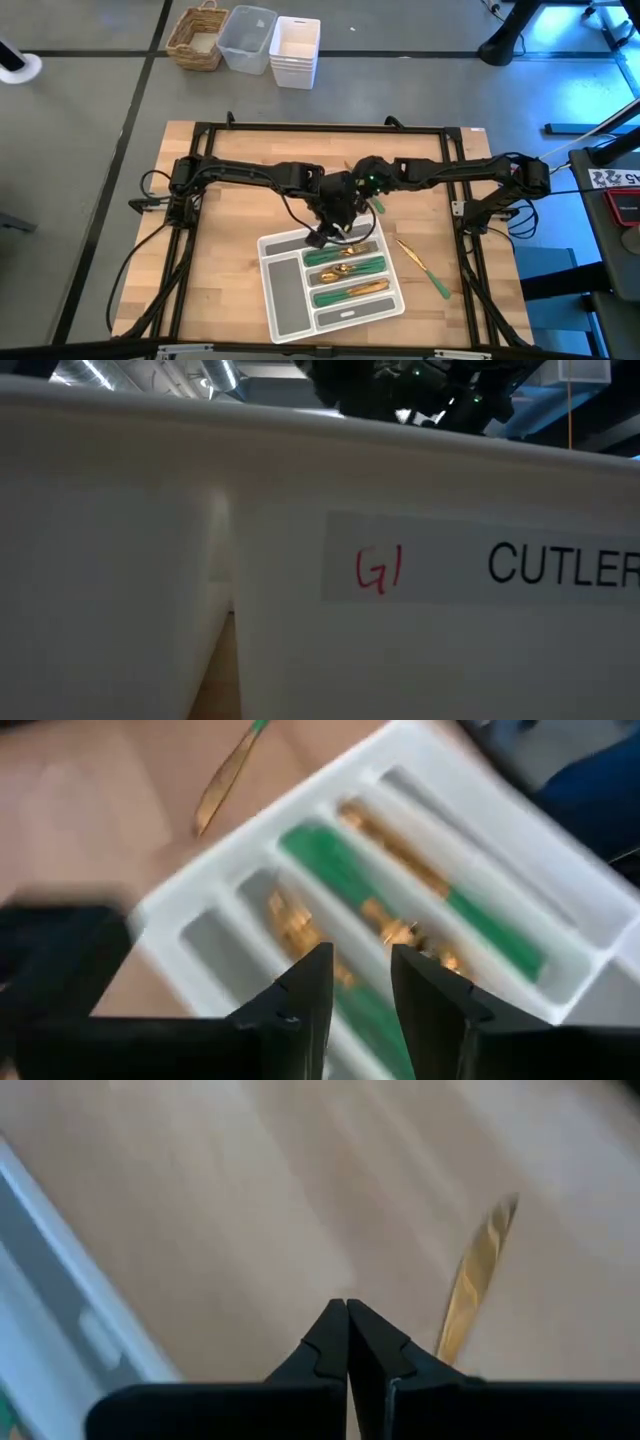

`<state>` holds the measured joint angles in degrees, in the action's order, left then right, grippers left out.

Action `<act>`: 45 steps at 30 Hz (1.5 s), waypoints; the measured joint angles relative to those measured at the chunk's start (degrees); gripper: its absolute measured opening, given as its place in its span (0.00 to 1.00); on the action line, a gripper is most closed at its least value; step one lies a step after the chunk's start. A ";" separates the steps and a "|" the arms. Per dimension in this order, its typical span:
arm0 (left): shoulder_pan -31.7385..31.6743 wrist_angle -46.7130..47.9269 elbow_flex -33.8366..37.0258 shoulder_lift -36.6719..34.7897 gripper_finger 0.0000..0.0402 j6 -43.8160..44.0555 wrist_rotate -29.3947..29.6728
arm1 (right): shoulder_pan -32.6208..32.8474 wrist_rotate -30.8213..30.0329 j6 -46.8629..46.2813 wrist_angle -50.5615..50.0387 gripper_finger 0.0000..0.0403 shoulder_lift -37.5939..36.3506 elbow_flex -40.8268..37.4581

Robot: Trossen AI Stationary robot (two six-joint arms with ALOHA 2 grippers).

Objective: Sort silverware
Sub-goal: Put the green knife into the white silverware tray

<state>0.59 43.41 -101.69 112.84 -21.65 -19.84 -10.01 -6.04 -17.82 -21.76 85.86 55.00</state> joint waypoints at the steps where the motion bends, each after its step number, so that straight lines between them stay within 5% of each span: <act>1: -0.42 0.42 0.02 0.00 0.24 0.05 1.44 | 0.64 0.00 -0.87 -1.85 0.00 0.00 0.00; 10: -2.13 0.16 0.02 0.02 0.24 0.02 3.61 | 6.30 3.67 -5.91 -9.66 0.00 0.07 0.04; 19: -2.88 2.63 0.02 -2.33 0.24 -1.35 7.04 | 9.79 -1.05 -12.58 -24.05 0.00 0.17 -0.13; 33: -1.28 -8.31 -0.11 -7.41 0.24 -2.47 3.77 | 10.04 0.35 -13.28 -27.16 0.00 0.31 -5.48; 41: -3.74 -3.50 -0.13 -8.59 0.24 -3.67 12.63 | 10.00 -5.37 -16.68 -38.85 0.00 -2.41 -5.71; 45: -6.33 -3.30 -0.09 -7.49 0.24 -4.45 14.48 | 10.00 -3.50 -16.75 -42.14 0.00 -6.84 -5.68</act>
<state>-5.74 40.11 -101.78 105.35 -26.10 -5.36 -0.01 -9.54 -34.57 -63.91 79.03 49.32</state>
